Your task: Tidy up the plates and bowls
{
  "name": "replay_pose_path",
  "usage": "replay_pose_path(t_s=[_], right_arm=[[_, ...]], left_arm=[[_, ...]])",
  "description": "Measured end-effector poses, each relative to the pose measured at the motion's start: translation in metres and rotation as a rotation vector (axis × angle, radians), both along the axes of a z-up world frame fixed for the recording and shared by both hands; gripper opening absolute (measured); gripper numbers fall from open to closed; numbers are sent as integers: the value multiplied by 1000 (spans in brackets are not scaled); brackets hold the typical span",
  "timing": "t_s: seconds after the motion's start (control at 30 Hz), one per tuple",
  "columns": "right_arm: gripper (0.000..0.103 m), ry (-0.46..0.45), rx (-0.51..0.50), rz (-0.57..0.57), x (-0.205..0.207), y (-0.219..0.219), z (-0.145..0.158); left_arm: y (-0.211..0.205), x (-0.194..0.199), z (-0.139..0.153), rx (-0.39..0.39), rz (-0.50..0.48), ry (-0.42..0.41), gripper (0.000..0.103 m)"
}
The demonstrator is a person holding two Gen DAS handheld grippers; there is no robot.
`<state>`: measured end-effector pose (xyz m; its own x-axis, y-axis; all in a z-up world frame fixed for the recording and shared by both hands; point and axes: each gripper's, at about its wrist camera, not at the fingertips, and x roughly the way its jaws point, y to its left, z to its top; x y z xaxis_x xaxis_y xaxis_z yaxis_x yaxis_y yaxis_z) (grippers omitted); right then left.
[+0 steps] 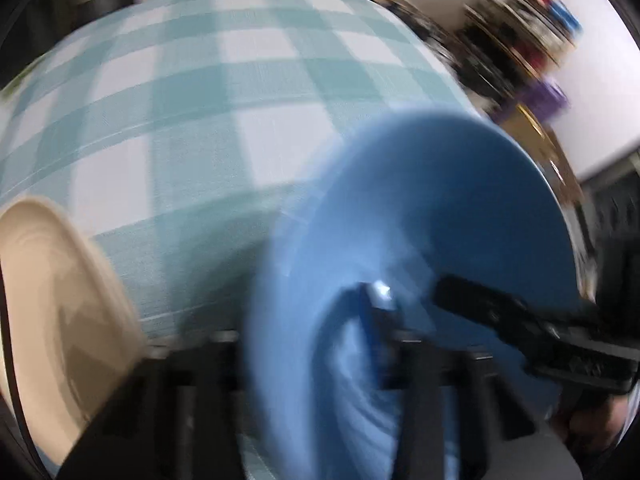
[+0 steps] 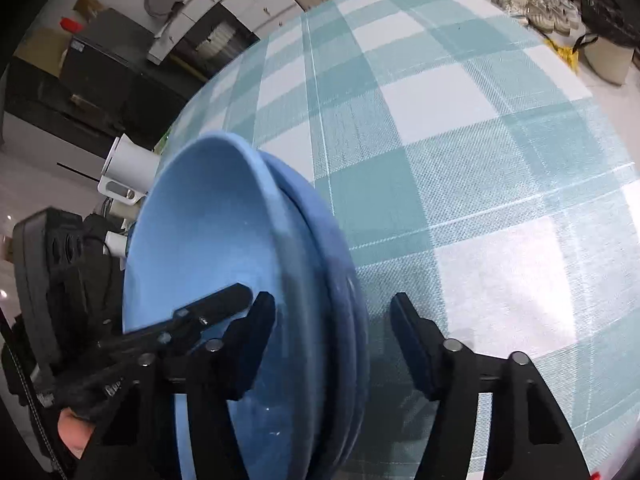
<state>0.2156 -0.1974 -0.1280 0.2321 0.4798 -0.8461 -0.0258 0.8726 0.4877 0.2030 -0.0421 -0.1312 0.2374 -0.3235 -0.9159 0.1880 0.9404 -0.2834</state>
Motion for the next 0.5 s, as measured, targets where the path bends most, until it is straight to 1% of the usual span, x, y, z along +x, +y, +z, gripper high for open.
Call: replay_pose_path(t_s=[0.03,0.07,0.13,0.2,0.33,0.5], right_arm=[[53,10,15,2,-1,-1,-1],[50,23,20,5,1,-1,-3],[40,29,16,12,0,0,-4],[36,30,-18,23,-3,3,-1],[30,12,-54,29,-9,5,0],[30,17,-34,2,-6,6,-3]], left_arm=[[1,0,0,-5,3,0,30],[2,-1,0,-12,5,-1,30],[2,-2,1,-10,2,-9,30],[1,-4,2,-2,5,-20,30],[-1,-9,6,22,13,-33,31],[-4,-14,10,58,10,-51,30]])
